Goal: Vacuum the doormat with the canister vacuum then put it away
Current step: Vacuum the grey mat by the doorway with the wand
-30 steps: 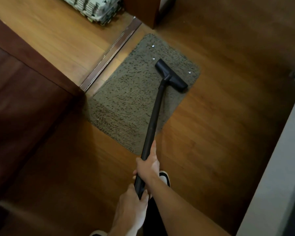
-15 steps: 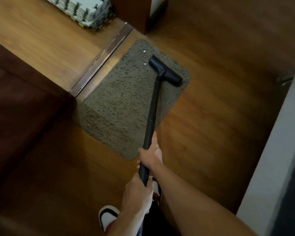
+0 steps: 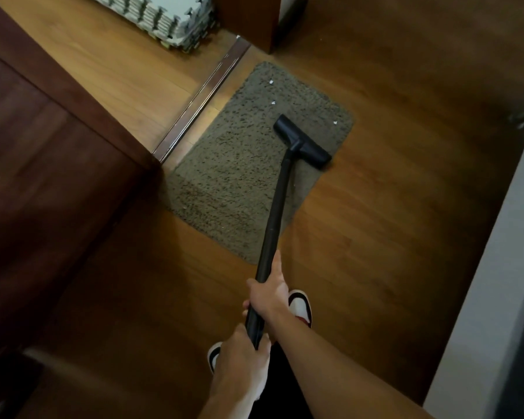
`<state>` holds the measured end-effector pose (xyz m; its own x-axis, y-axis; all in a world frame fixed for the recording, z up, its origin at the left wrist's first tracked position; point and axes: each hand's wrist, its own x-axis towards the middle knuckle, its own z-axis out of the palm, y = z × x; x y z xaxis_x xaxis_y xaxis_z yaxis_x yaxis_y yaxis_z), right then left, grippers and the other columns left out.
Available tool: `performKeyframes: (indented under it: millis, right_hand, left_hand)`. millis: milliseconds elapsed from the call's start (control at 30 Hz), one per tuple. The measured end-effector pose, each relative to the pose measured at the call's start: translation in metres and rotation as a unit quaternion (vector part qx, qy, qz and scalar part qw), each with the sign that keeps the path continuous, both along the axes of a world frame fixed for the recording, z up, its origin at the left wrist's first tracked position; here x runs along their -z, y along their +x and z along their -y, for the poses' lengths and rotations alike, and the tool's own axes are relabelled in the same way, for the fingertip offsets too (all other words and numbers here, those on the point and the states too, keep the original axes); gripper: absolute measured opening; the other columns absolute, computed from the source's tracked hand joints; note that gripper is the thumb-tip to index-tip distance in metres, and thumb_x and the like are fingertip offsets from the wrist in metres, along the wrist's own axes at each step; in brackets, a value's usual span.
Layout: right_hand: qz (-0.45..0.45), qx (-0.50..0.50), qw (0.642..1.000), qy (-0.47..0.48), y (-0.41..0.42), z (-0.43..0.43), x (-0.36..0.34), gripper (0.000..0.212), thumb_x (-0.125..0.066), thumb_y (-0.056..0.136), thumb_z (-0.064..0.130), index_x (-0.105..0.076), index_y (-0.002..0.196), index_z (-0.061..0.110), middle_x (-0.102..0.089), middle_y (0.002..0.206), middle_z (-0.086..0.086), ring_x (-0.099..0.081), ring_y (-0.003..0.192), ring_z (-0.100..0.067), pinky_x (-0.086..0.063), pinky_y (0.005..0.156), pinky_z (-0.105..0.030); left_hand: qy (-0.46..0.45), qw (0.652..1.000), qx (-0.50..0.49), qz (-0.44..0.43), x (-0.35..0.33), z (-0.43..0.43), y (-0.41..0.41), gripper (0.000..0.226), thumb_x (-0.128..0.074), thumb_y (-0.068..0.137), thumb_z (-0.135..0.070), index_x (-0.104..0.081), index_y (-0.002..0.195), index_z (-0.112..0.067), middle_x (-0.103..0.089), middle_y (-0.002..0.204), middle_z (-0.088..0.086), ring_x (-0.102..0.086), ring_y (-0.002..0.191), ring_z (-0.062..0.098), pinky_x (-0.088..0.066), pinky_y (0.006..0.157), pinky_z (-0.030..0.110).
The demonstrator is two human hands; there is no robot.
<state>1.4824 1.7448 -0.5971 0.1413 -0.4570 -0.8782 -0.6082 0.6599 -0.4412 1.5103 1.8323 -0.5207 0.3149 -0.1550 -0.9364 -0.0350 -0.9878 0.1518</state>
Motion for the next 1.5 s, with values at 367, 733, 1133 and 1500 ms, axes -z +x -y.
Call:
performKeyframes:
  millis: [367,733,1133,1500]
  right_hand:
    - [-0.035,0.012,0.999,0.02,-0.003,-0.044,-0.022,0.043,-0.055,0.1,0.013,-0.03,0.134,0.016,-0.062,0.09,-0.011,-0.06,0.049,-0.014,-0.052,0.046,-0.027]
    - [-0.042,0.023,0.999,-0.019,0.01,0.0,-0.009,0.033,-0.055,0.098,0.012,-0.037,0.125,0.018,-0.062,0.094,-0.013,-0.062,0.048,-0.015,-0.053,0.046,-0.027]
    - [-0.048,-0.011,0.997,-0.052,-0.006,0.114,0.008,0.032,-0.056,0.098,0.014,-0.039,0.124,0.019,-0.061,0.086,-0.008,-0.063,0.048,-0.015,-0.056,0.047,-0.03]
    - [-0.092,-0.032,0.993,-0.072,-0.008,0.195,0.014,0.037,-0.061,0.093,0.018,-0.041,0.124,0.019,-0.063,0.099,-0.011,-0.073,0.072,-0.03,-0.063,0.067,-0.05]
  left_hand:
    - [0.001,0.998,0.067,-0.006,-0.017,-0.035,0.005,0.043,-0.046,0.098,-0.05,-0.043,0.134,-0.027,-0.052,0.094,-0.012,-0.055,0.091,0.008,-0.047,0.089,0.022]
    - [-0.008,0.999,0.045,-0.018,0.005,0.002,0.017,0.034,-0.048,0.097,-0.05,-0.049,0.123,-0.029,-0.06,0.091,-0.011,-0.063,0.085,0.008,-0.054,0.084,0.028]
    - [-0.026,0.999,0.032,-0.026,0.036,0.104,-0.005,0.022,-0.052,0.095,-0.05,-0.049,0.103,-0.03,-0.062,0.085,-0.007,-0.063,0.07,0.011,-0.055,0.062,0.029]
    - [-0.038,0.999,0.022,-0.033,0.039,0.189,-0.011,0.028,-0.054,0.095,-0.048,-0.054,0.109,-0.024,-0.064,0.087,0.0,-0.067,0.072,0.021,-0.061,0.069,0.036]
